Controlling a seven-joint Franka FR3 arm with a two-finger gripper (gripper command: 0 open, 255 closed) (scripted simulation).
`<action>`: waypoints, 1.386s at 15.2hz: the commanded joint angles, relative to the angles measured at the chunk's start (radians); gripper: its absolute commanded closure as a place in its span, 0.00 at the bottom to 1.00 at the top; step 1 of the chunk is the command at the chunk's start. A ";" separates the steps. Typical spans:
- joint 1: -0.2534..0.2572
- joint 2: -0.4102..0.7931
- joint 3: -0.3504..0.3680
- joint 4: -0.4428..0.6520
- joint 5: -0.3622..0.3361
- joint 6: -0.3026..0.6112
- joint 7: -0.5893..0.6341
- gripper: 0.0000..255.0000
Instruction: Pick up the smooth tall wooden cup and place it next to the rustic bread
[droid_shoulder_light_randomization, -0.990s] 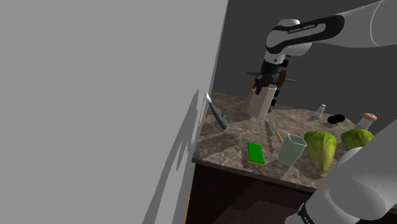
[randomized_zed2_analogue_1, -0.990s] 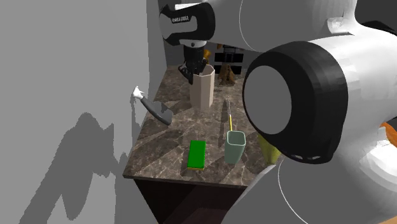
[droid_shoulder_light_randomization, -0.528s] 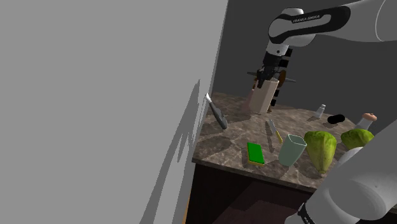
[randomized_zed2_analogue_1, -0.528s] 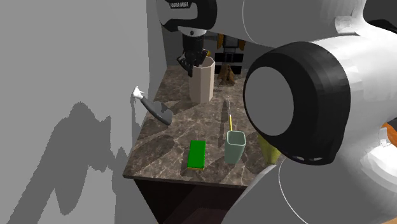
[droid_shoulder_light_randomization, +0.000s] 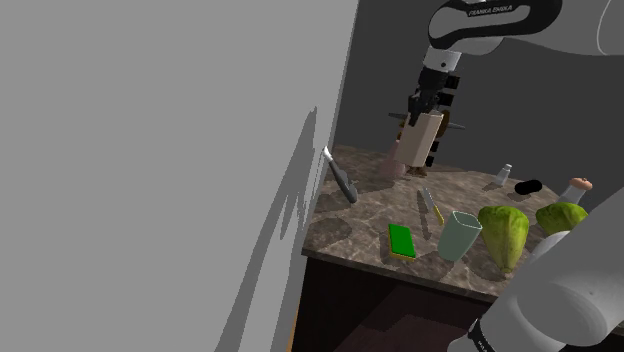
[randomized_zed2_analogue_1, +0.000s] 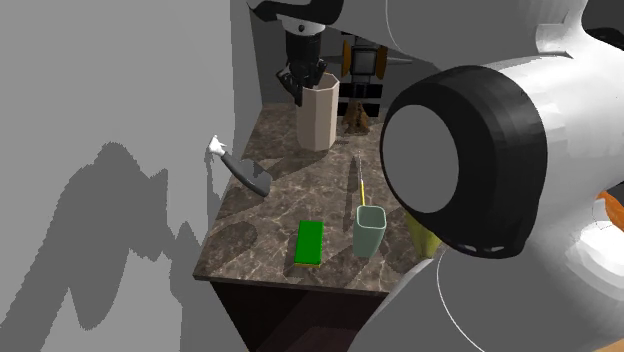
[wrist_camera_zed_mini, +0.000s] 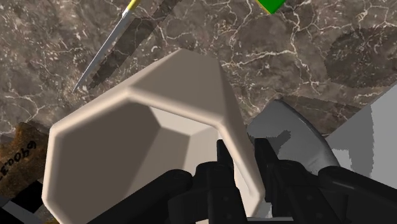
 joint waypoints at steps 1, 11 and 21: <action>0.000 0.004 0.000 0.030 0.002 -0.026 -0.002 1.00; -0.013 -0.023 -0.014 0.107 -0.009 -0.127 -0.032 1.00; -0.101 -0.231 -0.094 -0.047 -0.114 -0.154 -0.176 1.00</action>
